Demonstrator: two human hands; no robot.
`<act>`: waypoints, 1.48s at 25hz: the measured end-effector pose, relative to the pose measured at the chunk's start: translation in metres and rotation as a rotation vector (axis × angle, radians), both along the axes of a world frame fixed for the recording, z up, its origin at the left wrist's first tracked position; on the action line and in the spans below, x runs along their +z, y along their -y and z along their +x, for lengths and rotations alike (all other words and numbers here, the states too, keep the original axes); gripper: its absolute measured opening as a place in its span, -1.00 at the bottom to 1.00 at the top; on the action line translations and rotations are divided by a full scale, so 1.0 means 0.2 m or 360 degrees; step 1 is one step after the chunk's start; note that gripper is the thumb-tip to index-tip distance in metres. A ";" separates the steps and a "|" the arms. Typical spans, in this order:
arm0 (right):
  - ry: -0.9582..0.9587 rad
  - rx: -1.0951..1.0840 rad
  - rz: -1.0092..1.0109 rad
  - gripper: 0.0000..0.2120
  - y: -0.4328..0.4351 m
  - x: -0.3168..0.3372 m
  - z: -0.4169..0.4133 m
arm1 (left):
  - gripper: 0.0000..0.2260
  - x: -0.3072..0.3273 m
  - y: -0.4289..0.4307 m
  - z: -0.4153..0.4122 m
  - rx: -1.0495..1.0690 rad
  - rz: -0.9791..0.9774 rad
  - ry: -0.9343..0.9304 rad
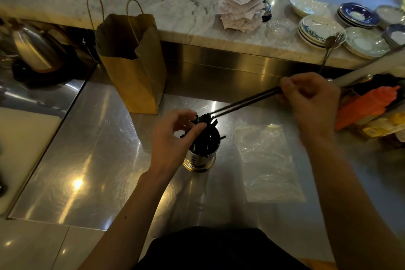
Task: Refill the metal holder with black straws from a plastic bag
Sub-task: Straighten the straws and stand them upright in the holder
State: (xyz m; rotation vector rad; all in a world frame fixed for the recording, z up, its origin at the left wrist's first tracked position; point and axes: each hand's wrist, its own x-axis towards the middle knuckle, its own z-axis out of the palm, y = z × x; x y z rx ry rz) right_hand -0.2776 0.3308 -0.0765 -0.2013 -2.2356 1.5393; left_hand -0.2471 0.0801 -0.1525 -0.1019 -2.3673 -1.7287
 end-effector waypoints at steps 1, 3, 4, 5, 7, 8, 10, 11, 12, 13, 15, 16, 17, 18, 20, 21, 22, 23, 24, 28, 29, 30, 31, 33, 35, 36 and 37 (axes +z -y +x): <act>0.0040 -0.0043 -0.0247 -0.94 -0.02 -0.02 0.00 | -0.73 0.02 -0.02 -0.01 0.0016 0.0128 0.0131; 0.0161 -0.0056 -0.0793 -0.94 0.02 -0.09 0.02 | -0.62 0.04 -0.06 -0.03 0.0015 0.0392 0.0371; 0.0220 -0.0047 -0.1047 -0.92 0.06 -0.15 0.05 | -0.55 0.06 -0.08 -0.04 -0.0015 0.0547 0.0457; 0.0282 -0.0042 -0.1245 -0.90 0.12 -0.21 0.08 | -0.51 0.07 -0.10 -0.05 -0.0040 0.0703 0.0510; 0.0424 -0.0021 -0.1427 -0.89 0.23 -0.31 0.15 | -0.61 0.09 -0.15 -0.05 -0.0020 0.0903 0.0512; 0.0495 0.0015 -0.1418 -0.91 0.27 -0.35 0.18 | -0.72 0.10 -0.17 -0.05 0.0032 0.0921 0.0465; 0.0581 0.0115 -0.1288 -0.96 0.31 -0.40 0.24 | -0.81 0.12 -0.17 -0.04 0.0150 0.0901 0.0315; 0.0598 0.0161 -0.1213 -0.97 0.32 -0.42 0.25 | -0.79 0.12 -0.16 -0.04 0.0197 0.0873 0.0239; 0.0612 0.0210 -0.1137 -0.98 0.32 -0.43 0.27 | -0.75 0.13 -0.14 -0.04 0.0243 0.0823 0.0173; 0.0622 0.0264 -0.1052 -0.98 0.33 -0.44 0.28 | -0.70 0.14 -0.13 -0.04 0.0293 0.0748 0.0115; 0.0627 0.0396 -0.0888 -0.95 0.33 -0.46 0.30 | -0.60 0.16 -0.11 -0.04 0.0373 0.0584 0.0006; 0.0635 0.0458 -0.0832 -0.93 0.33 -0.46 0.31 | -0.56 0.17 -0.10 -0.04 0.0387 0.0527 -0.0046; 0.0648 0.0506 -0.0791 -0.91 0.34 -0.45 0.32 | -0.54 0.18 -0.10 -0.04 0.0384 0.0489 -0.0086; 0.0659 0.0546 -0.0754 -0.90 0.35 -0.45 0.33 | -0.54 0.19 -0.09 -0.04 0.0381 0.0455 -0.0113; 0.0680 0.0601 -0.0684 -0.90 0.35 -0.43 0.33 | -0.56 0.21 -0.08 -0.04 0.0402 0.0421 -0.0143; 0.0688 0.0617 -0.0663 -0.90 0.36 -0.42 0.32 | -0.59 0.22 -0.07 -0.04 0.0418 0.0435 -0.0159; 0.0691 0.0623 -0.0655 -0.89 0.35 -0.42 0.32 | -0.62 0.23 -0.07 -0.05 0.0427 0.0451 -0.0186; 0.0687 0.0625 -0.0663 -0.88 0.35 -0.42 0.32 | -0.65 0.25 -0.06 -0.05 0.0431 0.0455 -0.0223; 0.0682 0.0616 -0.0683 -0.87 0.34 -0.42 0.31 | -0.68 0.26 -0.06 -0.05 0.0434 0.0450 -0.0260; 0.0615 0.0408 -0.0999 -0.92 0.31 -0.38 0.27 | -0.81 0.24 -0.03 -0.08 0.0511 0.0616 -0.0300; 0.0580 0.0298 -0.1156 -0.91 0.29 -0.37 0.25 | -0.85 0.22 -0.01 -0.09 0.0539 0.0688 -0.0269; 0.0533 0.0189 -0.1293 -0.91 0.27 -0.35 0.23 | -0.90 0.19 0.01 -0.08 0.0561 0.0735 -0.0204; 0.0475 0.0097 -0.1387 -0.92 0.25 -0.33 0.20 | -0.94 0.16 0.03 -0.08 0.0571 0.0762 -0.0108; 0.0355 -0.0026 -0.1433 -0.93 0.23 -0.29 0.16 | -0.94 0.09 0.04 -0.04 0.0548 0.0753 0.0116; 0.0225 -0.0115 -0.1343 -0.92 0.23 -0.26 0.13 | -0.93 0.04 0.04 -0.01 0.0448 0.0637 0.0285; 0.0166 -0.0146 -0.1275 -0.91 0.23 -0.24 0.12 | -0.93 0.01 0.04 0.01 0.0370 0.0573 0.0347; 0.0121 -0.0169 -0.1220 -0.89 0.23 -0.23 0.11 | -0.93 -0.01 0.04 0.02 0.0286 0.0523 0.0404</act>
